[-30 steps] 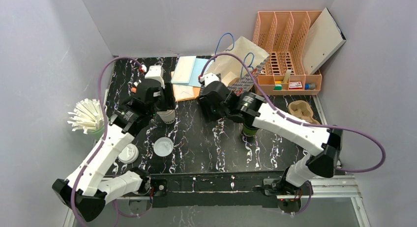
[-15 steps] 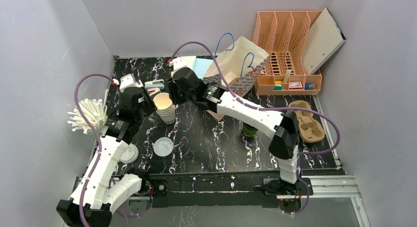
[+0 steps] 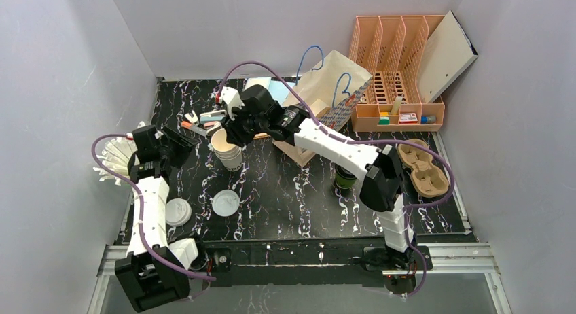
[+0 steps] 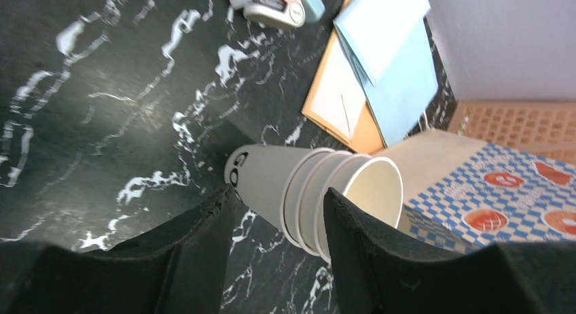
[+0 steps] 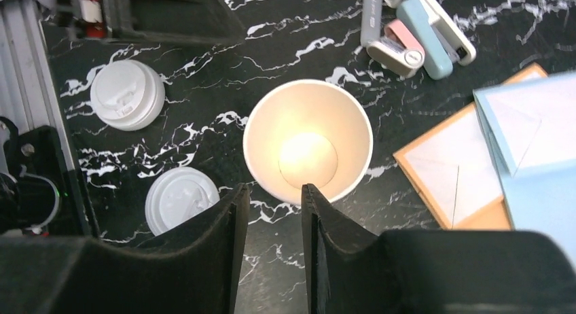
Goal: Pack the takeout coffee
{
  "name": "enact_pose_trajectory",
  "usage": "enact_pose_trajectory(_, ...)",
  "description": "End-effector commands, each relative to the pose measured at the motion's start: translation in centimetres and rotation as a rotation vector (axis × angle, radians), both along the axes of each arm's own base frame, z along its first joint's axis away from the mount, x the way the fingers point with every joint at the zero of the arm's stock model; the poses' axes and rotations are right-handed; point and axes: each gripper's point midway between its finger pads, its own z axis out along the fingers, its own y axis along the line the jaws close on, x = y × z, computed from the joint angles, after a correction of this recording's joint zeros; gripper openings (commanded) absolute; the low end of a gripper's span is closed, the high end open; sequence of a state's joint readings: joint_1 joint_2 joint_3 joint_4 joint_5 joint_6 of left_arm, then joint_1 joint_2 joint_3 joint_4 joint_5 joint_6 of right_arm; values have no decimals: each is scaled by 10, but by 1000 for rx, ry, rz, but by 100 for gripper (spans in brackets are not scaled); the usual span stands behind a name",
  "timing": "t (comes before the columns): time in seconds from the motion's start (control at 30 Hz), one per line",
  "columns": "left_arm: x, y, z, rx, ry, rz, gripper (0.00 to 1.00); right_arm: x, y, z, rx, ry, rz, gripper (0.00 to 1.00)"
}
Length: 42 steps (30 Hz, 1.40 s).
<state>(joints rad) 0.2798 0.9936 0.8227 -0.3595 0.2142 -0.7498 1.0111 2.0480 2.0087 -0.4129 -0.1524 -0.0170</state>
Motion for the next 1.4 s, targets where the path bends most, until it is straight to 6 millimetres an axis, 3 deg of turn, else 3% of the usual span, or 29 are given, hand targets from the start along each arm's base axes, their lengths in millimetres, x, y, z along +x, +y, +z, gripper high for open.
enact_pose_trajectory(0.0,8,-24,3,-133,-65,-83,49,-15,19,19,51,-94,233,43)
enact_pose_trajectory(0.2,5,-35,-4,-193,-55,-112,48,-18,29,5,21,-131,316,43)
enact_pose_trajectory(0.4,-4,-38,-21,-223,-20,-102,39,-16,36,-17,-39,-175,345,41)
enact_pose_trajectory(0.7,-3,-42,-28,-248,-20,-110,35,-12,40,-38,-99,-215,325,32)
enact_pose_trajectory(0.83,-1,-45,-30,-266,-21,-128,35,-10,41,-43,-116,-229,310,20)
enact_pose_trajectory(1.0,2,-49,-32,-294,-24,-150,35,-11,43,-41,-119,-245,301,1)
enact_pose_trajectory(1.2,5,-52,-34,-322,-33,-158,36,-13,43,-30,-95,-271,295,1)
enact_pose_trajectory(1.37,8,-57,-34,-359,-30,-171,43,-14,44,-28,-94,-277,296,1)
